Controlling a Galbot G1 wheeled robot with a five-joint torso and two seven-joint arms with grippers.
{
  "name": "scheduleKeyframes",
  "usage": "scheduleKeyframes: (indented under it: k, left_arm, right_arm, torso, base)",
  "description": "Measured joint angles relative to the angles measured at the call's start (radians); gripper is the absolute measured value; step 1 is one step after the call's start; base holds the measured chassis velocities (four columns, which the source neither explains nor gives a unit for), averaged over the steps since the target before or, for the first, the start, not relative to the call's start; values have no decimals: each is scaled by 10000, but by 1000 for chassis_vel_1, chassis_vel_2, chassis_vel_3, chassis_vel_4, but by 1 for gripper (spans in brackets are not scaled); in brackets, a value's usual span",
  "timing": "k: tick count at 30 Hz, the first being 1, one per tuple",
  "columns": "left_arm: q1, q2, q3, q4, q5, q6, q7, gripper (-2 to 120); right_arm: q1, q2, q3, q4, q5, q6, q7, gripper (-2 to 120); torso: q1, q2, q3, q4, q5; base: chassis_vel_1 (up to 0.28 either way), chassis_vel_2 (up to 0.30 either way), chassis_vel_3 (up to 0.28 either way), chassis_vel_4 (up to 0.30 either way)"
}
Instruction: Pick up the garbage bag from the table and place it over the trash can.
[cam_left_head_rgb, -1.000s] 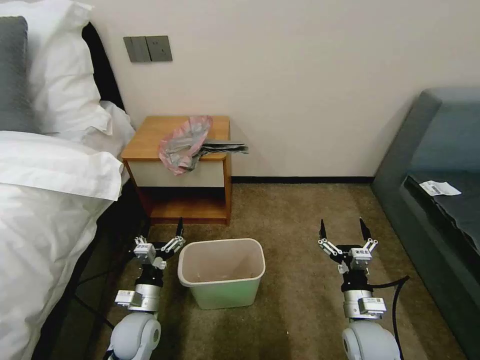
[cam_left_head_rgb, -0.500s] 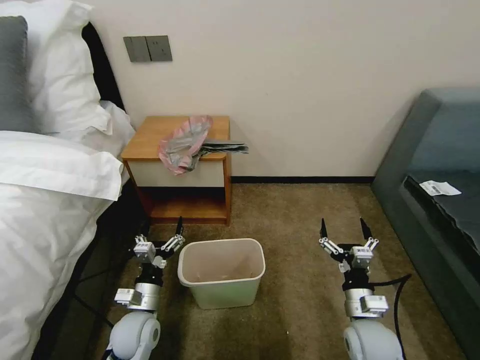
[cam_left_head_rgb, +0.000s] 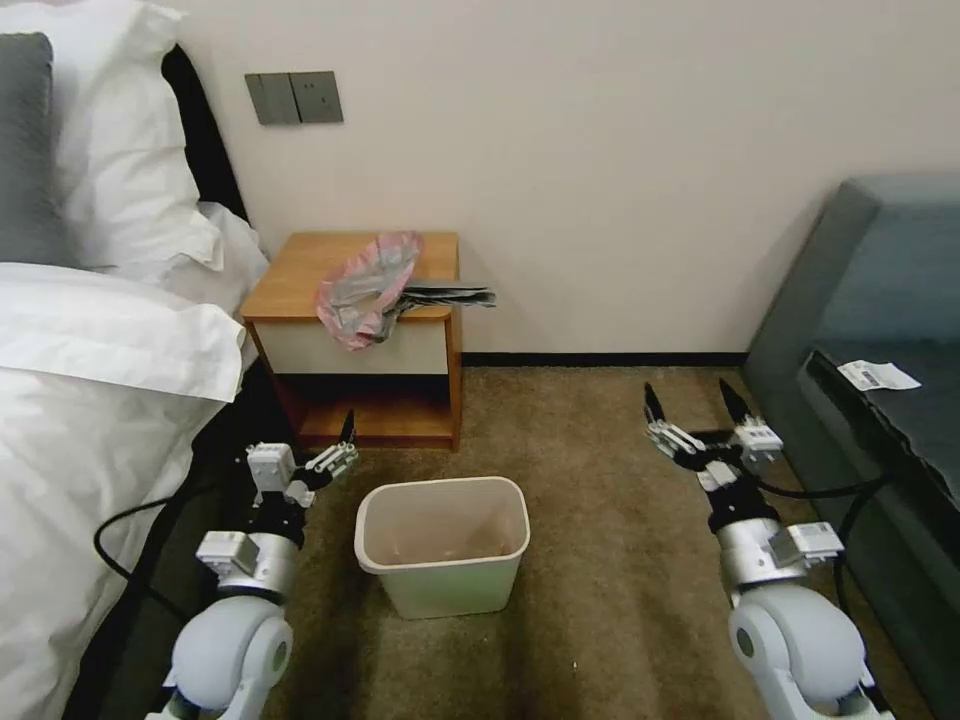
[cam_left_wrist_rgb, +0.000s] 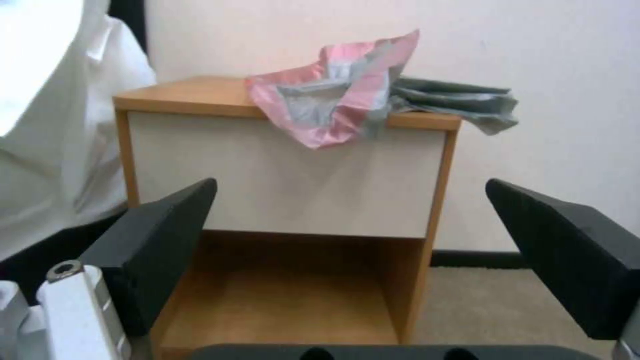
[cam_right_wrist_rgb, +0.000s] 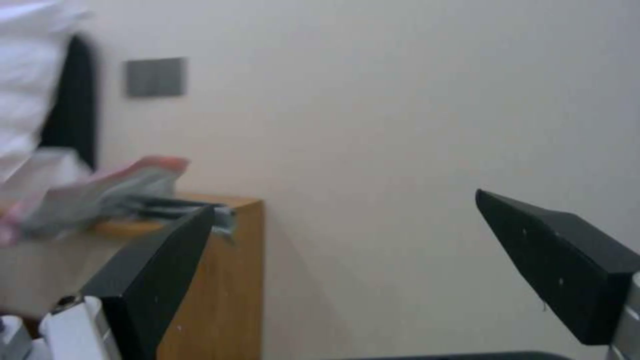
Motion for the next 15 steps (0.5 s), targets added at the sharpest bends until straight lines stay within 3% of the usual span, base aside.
scheduleKeyframes:
  k: [3, 6, 7, 11, 12, 15]
  left_arm:
    - [35, -61, 30, -95, 27, 7, 40, 100]
    - [40, -221, 37, -129, 163, 19, 45, 100]
    - [40, -221, 37, -129, 163, 19, 45, 100]
    - [2, -358, -43, 1, 446, -14, -4, 100]
    - [2, -358, -43, 1, 446, -14, -4, 100]
    - [-30, -391, -89, 221, 575, -129, -10, 100]
  right_arm:
    - [1095, -517, -482, -872, -449, 243, -193, 100]
    - [2979, -1067, -1922, -2416, -782, 287, -29, 100]
    - [2979, -1067, -1922, -2416, -782, 287, -29, 100]
    - [6045, -1170, -4303, -5171, -1662, 772, 236, 100]
    - [6045, -1170, -4303, -5171, -1662, 772, 236, 100]
    - [8045, -853, -5732, -6988, -2370, 944, 402, 100]
  torso:
    - [0, 1, 1, -2, 6]
    - [0, 0, 1, 3, 3]
    - [0, 0, 1, 3, 3]
    - [0, 0, 2, 1, 4]
    - [0, 0, 2, 1, 4]
    - [1, -1, 3, 5, 2]
  base:
    - [0, 0, 0, 0]
    - [0, 0, 0, 0]
    - [0, 0, 0, 0]
    - [0, 0, 0, 0]
    - [0, 0, 0, 0]
    - [0, 0, 0, 0]
